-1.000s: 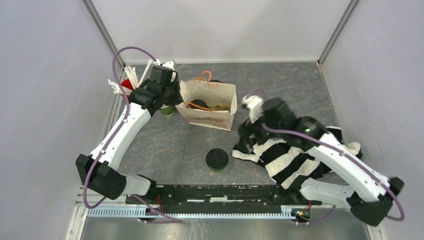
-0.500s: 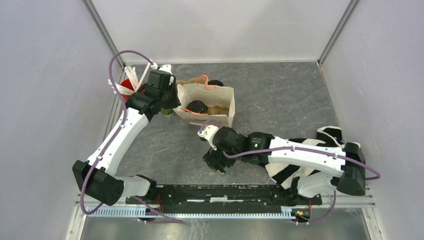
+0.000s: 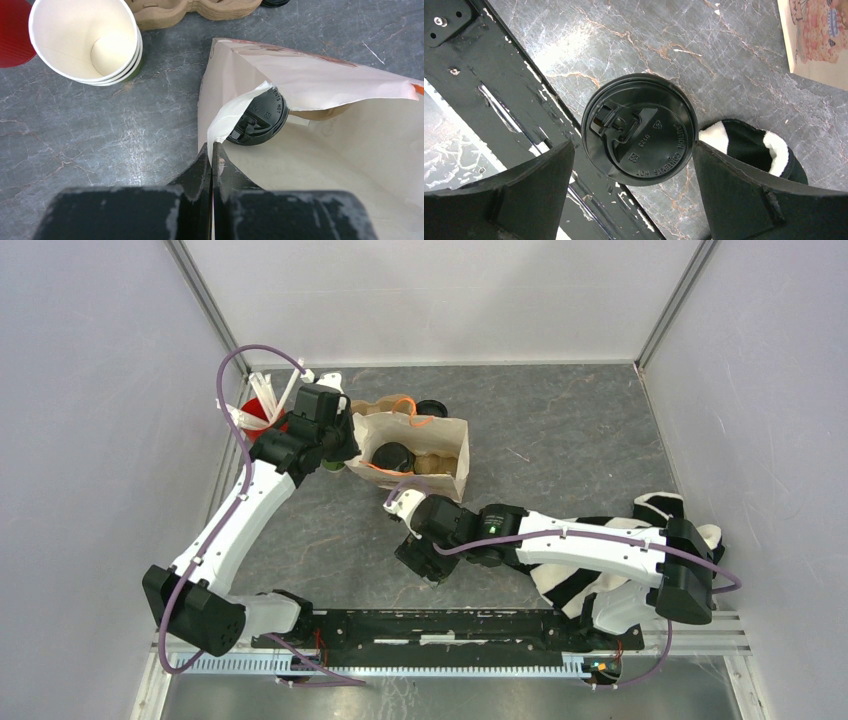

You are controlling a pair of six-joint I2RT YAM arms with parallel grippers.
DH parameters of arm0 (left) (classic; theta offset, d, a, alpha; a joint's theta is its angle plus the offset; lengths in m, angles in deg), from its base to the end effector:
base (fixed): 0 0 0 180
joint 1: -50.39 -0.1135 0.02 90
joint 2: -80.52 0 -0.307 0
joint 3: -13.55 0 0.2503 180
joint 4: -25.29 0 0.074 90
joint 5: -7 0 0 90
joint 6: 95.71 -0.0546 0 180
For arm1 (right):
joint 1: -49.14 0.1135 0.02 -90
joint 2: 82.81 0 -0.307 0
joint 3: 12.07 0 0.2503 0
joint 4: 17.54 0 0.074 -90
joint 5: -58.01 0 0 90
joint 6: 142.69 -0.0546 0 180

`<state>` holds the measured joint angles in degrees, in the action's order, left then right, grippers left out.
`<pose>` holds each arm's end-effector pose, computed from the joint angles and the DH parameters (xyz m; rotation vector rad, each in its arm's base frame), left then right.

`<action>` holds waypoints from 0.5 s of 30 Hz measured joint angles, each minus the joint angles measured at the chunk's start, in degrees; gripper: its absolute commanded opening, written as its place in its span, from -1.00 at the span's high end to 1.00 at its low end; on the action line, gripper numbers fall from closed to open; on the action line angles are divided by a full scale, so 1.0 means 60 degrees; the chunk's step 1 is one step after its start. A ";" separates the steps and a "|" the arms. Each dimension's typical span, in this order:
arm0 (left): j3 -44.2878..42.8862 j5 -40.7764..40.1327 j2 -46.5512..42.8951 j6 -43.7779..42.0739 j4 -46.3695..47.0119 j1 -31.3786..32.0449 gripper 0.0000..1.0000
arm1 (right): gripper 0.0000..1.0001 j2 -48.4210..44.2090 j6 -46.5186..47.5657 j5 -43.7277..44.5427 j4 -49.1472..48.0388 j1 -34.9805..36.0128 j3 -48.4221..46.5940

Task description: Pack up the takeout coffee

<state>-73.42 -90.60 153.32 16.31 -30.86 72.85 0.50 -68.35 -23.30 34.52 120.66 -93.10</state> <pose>0.2496 -0.0954 0.3823 -0.0594 2.3074 -0.2471 0.1058 0.2904 0.3045 -1.1424 2.2884 0.4263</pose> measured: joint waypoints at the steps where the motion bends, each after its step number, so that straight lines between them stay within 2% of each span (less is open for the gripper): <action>1: 0.0000 0.0000 0.0000 0.0000 0.0004 0.0000 0.96 | -0.88 0.0025 0.0000 -0.0007 -0.0022 0.0000 -0.0004; 9: 0.0000 0.0000 0.0000 -0.0004 0.0004 0.0000 0.96 | -0.86 0.0138 0.0000 0.0044 -0.0160 0.0000 -0.0004; 15: 0.0000 0.0007 0.0000 -0.0004 0.0007 0.0000 0.96 | -0.92 0.0200 0.0000 0.0113 -0.0127 0.0000 -0.0076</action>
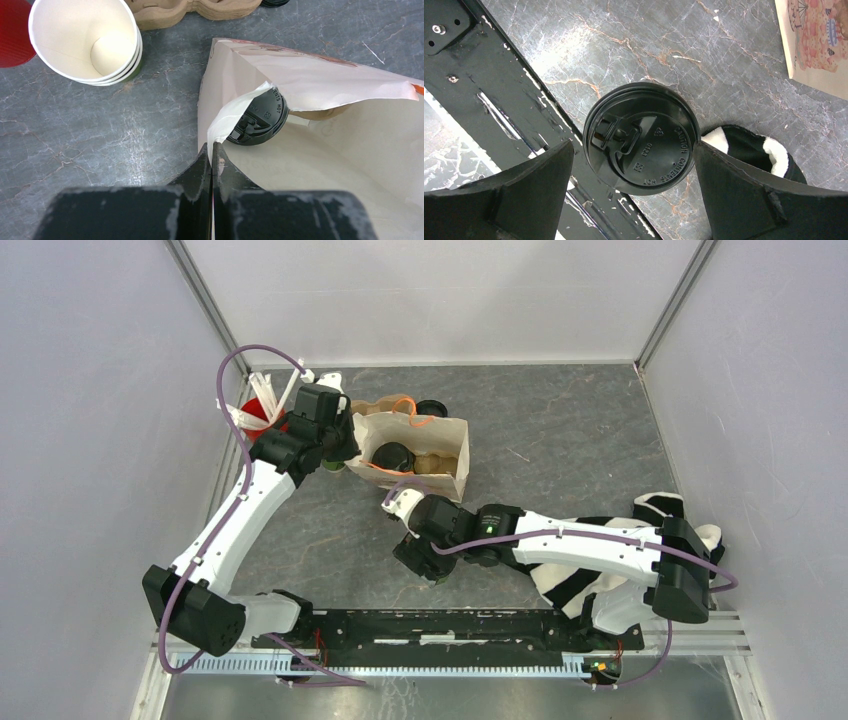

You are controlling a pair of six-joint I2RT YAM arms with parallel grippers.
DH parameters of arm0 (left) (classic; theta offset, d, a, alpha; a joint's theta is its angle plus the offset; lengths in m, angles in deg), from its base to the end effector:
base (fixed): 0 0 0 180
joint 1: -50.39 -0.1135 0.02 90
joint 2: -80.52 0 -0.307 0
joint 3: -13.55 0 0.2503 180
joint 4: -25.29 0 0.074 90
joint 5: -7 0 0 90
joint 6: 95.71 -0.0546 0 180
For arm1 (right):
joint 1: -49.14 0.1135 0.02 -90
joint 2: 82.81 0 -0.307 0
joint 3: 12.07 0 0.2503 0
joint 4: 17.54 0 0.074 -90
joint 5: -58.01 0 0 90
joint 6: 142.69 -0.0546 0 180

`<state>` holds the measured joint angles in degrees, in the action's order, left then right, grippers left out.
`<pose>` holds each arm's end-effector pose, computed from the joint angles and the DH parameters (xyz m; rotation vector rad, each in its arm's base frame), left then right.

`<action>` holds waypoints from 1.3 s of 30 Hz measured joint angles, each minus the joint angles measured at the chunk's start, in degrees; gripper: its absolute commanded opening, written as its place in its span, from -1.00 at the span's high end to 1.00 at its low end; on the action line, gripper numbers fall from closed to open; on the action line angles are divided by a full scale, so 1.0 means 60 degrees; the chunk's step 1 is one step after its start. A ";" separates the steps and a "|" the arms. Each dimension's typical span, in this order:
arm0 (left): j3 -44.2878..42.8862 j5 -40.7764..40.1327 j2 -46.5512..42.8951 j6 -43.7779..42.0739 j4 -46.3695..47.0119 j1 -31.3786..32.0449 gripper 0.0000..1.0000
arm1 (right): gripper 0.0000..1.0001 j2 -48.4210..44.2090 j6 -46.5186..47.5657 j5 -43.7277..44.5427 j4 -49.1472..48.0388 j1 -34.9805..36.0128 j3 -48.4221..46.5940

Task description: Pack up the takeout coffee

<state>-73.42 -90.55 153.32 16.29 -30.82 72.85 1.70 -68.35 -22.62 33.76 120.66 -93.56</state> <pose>0.2497 -0.0955 0.3824 -0.0586 2.3070 -0.2482 0.1083 0.2961 0.3020 -1.1352 2.2850 0.4146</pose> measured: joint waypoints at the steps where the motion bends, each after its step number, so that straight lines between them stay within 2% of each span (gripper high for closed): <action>1: 0.0000 0.0000 0.0000 0.0000 0.0000 0.0000 0.96 | -0.91 0.0025 0.0000 -0.0004 0.0033 0.0000 -0.0051; 9: 0.0000 0.0015 0.0004 0.0000 0.0069 0.0000 0.96 | -0.94 0.0058 -0.0044 0.0033 0.0200 0.0018 -0.0477; 34: 0.0000 0.0029 0.0120 0.0000 0.0149 0.0000 0.96 | -0.96 0.0259 -0.0171 -0.0168 0.0419 -0.0317 -0.0226; 39: 0.0000 0.0029 0.0127 0.0000 0.0153 0.0000 0.96 | -0.90 0.0259 -0.0171 -0.0346 0.0393 -0.0415 -0.0120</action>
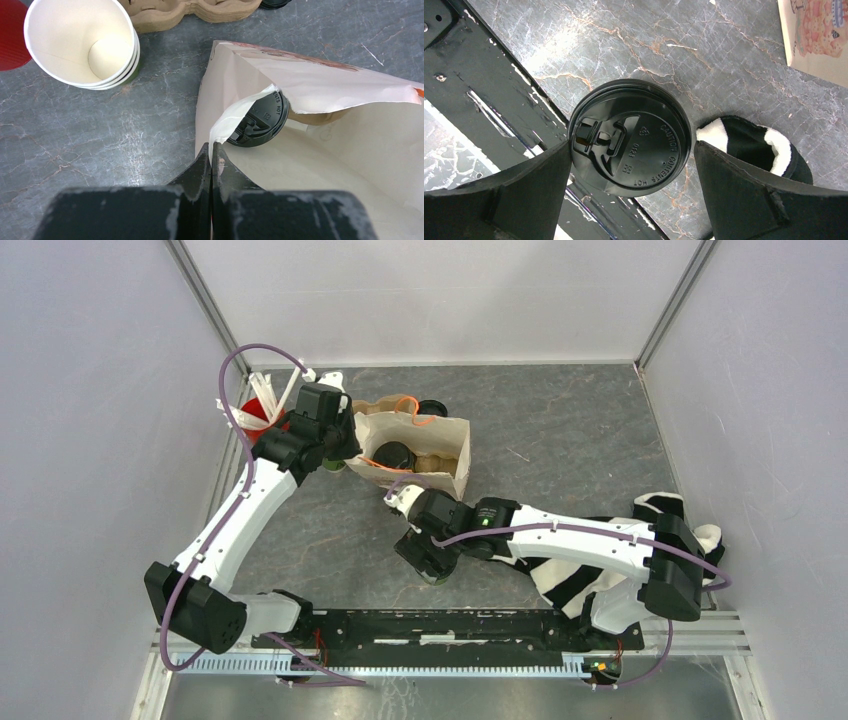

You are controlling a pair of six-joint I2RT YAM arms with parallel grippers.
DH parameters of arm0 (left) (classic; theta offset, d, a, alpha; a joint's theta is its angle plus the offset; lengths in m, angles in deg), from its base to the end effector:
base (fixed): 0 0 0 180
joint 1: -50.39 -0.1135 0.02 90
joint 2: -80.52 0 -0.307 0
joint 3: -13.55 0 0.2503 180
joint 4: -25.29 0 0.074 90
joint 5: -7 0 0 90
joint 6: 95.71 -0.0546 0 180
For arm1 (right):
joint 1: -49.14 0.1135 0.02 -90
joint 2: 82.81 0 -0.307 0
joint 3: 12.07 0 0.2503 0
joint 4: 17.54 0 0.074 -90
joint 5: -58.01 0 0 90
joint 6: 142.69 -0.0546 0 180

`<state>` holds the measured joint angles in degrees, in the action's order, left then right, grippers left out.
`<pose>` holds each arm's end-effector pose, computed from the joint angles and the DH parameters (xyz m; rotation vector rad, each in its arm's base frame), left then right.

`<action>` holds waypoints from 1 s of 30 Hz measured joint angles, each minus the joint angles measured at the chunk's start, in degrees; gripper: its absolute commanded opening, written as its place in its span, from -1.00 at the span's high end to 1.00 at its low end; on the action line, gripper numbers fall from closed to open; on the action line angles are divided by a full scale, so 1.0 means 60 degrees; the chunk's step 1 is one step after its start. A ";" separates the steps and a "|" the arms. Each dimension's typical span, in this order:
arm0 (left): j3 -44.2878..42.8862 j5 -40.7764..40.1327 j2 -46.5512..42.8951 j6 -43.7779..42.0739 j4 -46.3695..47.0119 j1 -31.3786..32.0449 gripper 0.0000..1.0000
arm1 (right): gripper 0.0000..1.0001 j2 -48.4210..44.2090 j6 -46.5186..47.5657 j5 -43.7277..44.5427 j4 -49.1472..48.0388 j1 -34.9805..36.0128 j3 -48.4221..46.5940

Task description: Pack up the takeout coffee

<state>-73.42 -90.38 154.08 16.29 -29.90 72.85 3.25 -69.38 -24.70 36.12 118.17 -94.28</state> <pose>0.2542 -0.0975 0.3806 -0.0573 2.3050 -0.2526 0.1201 0.2940 0.2949 -1.1093 2.3673 0.3960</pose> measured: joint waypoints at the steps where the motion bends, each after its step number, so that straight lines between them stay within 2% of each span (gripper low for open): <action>1: 0.0000 0.0000 0.0004 0.0000 0.0000 0.0000 0.96 | -0.89 0.0000 0.0004 -0.0044 -0.0015 -0.0015 0.0011; 6: 0.0000 0.0004 0.0087 0.0000 0.0091 0.0000 0.97 | -0.81 0.0000 0.0011 -0.0182 -0.0171 -0.0051 0.0098; 14: 0.0000 0.0004 0.0160 0.0000 0.0200 0.0000 0.96 | -0.51 0.0000 0.0087 -0.0204 -0.0186 -0.0087 0.0102; 22: 0.0000 0.0000 0.0186 -0.0004 0.0204 0.0000 0.96 | -0.43 -0.0255 0.0317 -0.0095 -0.0007 -0.0087 0.0087; 30: 0.0000 0.0000 0.0197 -0.0004 0.0204 0.0000 0.96 | -0.40 -0.1388 0.0747 -0.0244 0.0146 -0.0087 0.0091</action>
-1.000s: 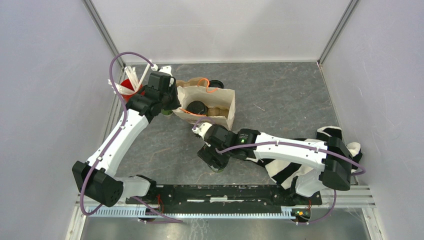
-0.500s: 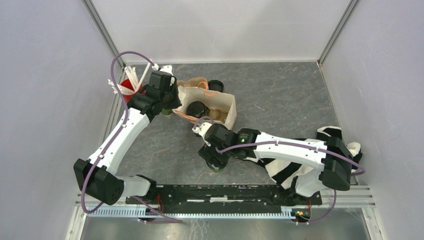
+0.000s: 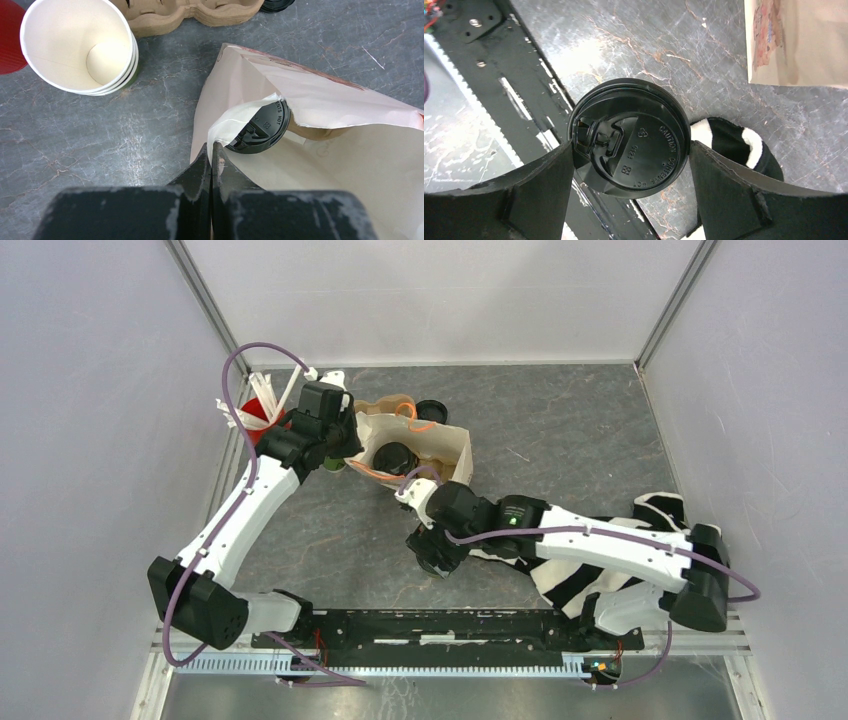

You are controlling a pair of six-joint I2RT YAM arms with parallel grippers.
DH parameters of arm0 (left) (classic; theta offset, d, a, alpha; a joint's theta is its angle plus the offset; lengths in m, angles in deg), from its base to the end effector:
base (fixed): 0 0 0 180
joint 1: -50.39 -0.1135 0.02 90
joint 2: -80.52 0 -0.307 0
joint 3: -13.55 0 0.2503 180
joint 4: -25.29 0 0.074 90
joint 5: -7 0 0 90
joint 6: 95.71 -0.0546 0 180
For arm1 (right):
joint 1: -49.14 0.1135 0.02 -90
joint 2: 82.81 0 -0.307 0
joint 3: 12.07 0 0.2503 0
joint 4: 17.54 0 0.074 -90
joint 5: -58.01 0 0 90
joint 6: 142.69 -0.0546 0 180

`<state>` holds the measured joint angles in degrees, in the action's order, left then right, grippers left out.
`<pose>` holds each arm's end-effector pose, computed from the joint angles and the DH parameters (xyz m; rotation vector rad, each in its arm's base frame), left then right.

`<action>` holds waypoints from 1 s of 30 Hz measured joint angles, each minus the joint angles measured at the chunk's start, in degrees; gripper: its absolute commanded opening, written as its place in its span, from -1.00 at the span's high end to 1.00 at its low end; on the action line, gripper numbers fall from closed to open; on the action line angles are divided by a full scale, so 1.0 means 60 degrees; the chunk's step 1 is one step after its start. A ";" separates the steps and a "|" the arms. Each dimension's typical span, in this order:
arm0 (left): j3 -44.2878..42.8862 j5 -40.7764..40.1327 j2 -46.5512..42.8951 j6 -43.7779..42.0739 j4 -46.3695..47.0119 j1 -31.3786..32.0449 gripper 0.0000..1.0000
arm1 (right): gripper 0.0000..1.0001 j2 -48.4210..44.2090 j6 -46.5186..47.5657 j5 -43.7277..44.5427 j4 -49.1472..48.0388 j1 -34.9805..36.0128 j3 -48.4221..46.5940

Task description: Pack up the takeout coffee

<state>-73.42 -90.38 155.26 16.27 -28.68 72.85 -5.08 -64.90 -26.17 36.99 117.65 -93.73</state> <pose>0.2609 -0.1003 0.3774 -0.0569 2.3043 -0.2527 0.1099 0.2640 0.3315 -1.1446 2.2361 0.4851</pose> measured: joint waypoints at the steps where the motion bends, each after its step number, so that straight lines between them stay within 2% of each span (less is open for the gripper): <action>1: 0.0000 0.0000 0.0000 0.0000 0.0000 0.0000 0.96 | -0.39 -0.0208 0.0095 -0.0142 0.0036 0.0000 0.0000; 9: 0.0004 0.0018 -0.0029 -0.0004 0.0098 0.0000 0.96 | -0.34 -0.2259 0.0914 -0.1264 0.0874 0.0000 -0.0656; 15: 0.0648 0.0033 -0.0561 -0.0004 0.0772 0.0000 0.96 | -0.33 -0.2874 0.1494 -0.1038 0.1694 0.0000 -0.2637; 23: 0.1115 0.0036 -0.0914 -0.0011 0.1424 0.0000 0.96 | -0.32 -0.1942 0.2200 0.0153 0.2408 0.0000 -0.5628; 30: 0.1530 0.0135 -0.1257 -0.0011 0.1902 0.0000 0.96 | -0.27 -0.0732 0.2841 0.1137 0.2244 0.0000 -0.6036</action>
<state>-64.24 -89.57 147.72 16.20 -17.27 72.85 -9.47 -47.85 -19.35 50.45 117.65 -129.95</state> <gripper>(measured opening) 0.026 0.780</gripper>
